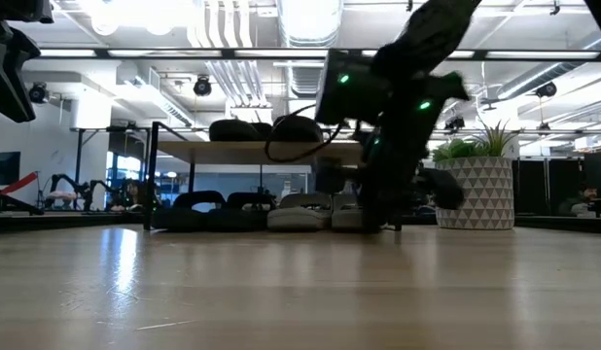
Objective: Pick and place slides into the shelf
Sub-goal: Put the gray slide under the shelf, then return to Home Position
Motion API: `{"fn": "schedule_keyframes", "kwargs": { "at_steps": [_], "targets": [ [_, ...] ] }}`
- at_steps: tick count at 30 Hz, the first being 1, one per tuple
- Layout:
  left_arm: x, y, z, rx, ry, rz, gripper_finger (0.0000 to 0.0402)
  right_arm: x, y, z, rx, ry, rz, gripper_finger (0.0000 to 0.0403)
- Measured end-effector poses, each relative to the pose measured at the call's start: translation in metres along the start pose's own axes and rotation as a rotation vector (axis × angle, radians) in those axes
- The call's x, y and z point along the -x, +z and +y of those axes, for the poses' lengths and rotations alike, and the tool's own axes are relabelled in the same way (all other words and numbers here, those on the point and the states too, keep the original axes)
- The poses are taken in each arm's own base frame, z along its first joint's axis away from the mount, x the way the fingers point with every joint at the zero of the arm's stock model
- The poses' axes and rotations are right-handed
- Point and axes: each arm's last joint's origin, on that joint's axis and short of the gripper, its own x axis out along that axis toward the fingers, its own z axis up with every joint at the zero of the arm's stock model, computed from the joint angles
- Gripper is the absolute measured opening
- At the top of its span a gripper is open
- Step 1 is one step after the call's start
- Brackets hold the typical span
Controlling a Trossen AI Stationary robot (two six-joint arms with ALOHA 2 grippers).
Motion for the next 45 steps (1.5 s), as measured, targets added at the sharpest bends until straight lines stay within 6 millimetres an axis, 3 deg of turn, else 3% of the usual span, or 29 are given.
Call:
{"fn": "schedule_keyframes", "kwargs": {
  "at_steps": [6, 9, 15, 17, 20, 22, 25, 30, 32, 36, 40, 45],
  "targets": [
    [0.0, 0.0, 0.0, 0.002, -0.004, -0.001, 0.0065, 0.046, -0.026, -0.004, -0.09, 0.027, -0.038, 0.0008],
    [0.0, 0.001, -0.002, 0.004, -0.015, -0.005, 0.0065, 0.09, -0.035, -0.005, -0.026, 0.111, -0.008, 0.0008],
    [0.002, 0.006, -0.012, 0.014, -0.11, -0.063, 0.0065, 0.195, -0.044, -0.016, 0.026, 0.434, -0.006, 0.0008],
    [0.008, 0.011, -0.017, -0.041, -0.195, -0.112, 0.0065, 0.219, -0.043, -0.023, -0.025, 0.51, -0.008, 0.0008],
    [0.017, 0.02, -0.015, -0.12, -0.276, -0.263, 0.0065, 0.237, -0.034, -0.027, 0.003, 0.604, 0.016, 0.0008],
    [0.024, 0.027, -0.005, -0.121, -0.298, -0.363, 0.0065, 0.235, -0.023, -0.024, 0.033, 0.64, -0.014, 0.0008],
    [0.033, 0.034, 0.018, -0.017, -0.376, -0.457, 0.0065, 0.223, 0.001, -0.002, 0.02, 0.751, -0.044, 0.0008],
    [0.048, 0.037, 0.037, 0.124, -0.677, -0.67, 0.0065, 0.215, 0.039, 0.056, 0.036, 1.248, -0.211, 0.0008],
    [0.052, 0.038, 0.037, 0.158, -0.795, -0.801, 0.0065, 0.211, 0.049, 0.067, 0.036, 1.323, -0.313, 0.0008],
    [0.052, 0.033, 0.051, 0.186, -0.855, -1.024, 0.0063, 0.187, 0.068, 0.072, 0.13, 1.242, -0.318, 0.0008],
    [0.045, 0.022, 0.067, 0.185, -0.798, -1.065, 0.0042, 0.162, 0.084, 0.064, 0.235, 1.166, -0.16, 0.0008],
    [0.04, 0.005, 0.1, 0.264, -0.799, -1.102, 0.0005, 0.167, 0.119, 0.039, 0.268, 1.113, -0.135, 0.0008]
  ]
}}
